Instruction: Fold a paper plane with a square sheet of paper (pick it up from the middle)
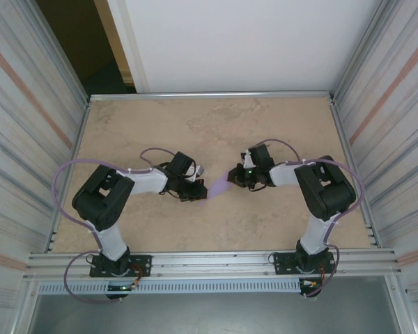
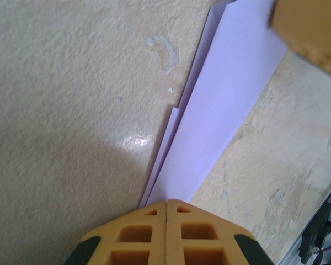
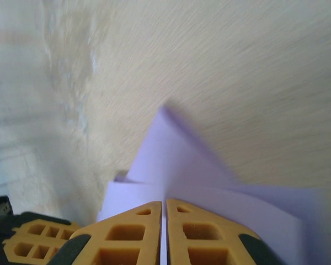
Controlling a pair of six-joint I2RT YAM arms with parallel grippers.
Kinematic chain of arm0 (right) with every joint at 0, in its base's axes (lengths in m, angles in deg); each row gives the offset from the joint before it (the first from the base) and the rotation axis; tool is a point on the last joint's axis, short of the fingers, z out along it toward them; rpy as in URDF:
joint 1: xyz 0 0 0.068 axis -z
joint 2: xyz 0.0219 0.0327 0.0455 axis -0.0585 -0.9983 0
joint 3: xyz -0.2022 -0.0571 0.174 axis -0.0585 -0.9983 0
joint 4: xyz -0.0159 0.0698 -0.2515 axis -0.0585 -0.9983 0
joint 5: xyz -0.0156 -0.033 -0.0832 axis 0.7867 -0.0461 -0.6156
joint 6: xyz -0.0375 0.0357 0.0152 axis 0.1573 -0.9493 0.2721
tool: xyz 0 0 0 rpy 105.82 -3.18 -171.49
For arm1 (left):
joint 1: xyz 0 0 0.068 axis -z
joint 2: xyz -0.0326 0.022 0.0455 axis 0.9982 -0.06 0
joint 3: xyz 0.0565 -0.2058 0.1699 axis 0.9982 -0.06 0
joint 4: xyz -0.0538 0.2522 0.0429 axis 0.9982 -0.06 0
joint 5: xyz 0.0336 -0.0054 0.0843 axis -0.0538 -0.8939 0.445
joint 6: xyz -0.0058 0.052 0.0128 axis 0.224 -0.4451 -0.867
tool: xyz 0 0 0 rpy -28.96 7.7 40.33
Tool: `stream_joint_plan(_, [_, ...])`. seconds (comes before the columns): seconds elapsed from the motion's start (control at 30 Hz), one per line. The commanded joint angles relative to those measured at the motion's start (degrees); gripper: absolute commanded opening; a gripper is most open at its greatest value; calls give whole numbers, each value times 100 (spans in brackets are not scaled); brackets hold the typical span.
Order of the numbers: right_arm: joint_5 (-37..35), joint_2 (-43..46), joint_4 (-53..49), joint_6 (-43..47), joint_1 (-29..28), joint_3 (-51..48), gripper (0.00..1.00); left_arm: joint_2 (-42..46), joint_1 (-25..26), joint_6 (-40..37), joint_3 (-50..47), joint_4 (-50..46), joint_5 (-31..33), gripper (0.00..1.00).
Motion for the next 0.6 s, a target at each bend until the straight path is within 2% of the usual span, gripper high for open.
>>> stream_joint_plan(0.0, [-531, -42, -281, 393, 637, -221, 10, -218, 51, 40, -374, -993, 457, 0])
stream_joint_plan(0.17, [-536, 188, -546, 559, 1068, -93, 11, -181, 35, 42, -242, -995, 373, 0])
stream_joint_plan(0.3, [-752, 738, -993, 642, 1033, 22, 12, -30, 52, 53, 86, -958, 166, 1])
stream_joint_plan(0.47, [-1327, 1755, -1699, 525, 707, 27, 20, 545, 40, 127, 662, -945, -50, 18])
stream_joint_plan(0.57, [-1793, 2223, -2157, 328, 299, 64, 35, 979, -47, 85, 890, -1115, 57, 29])
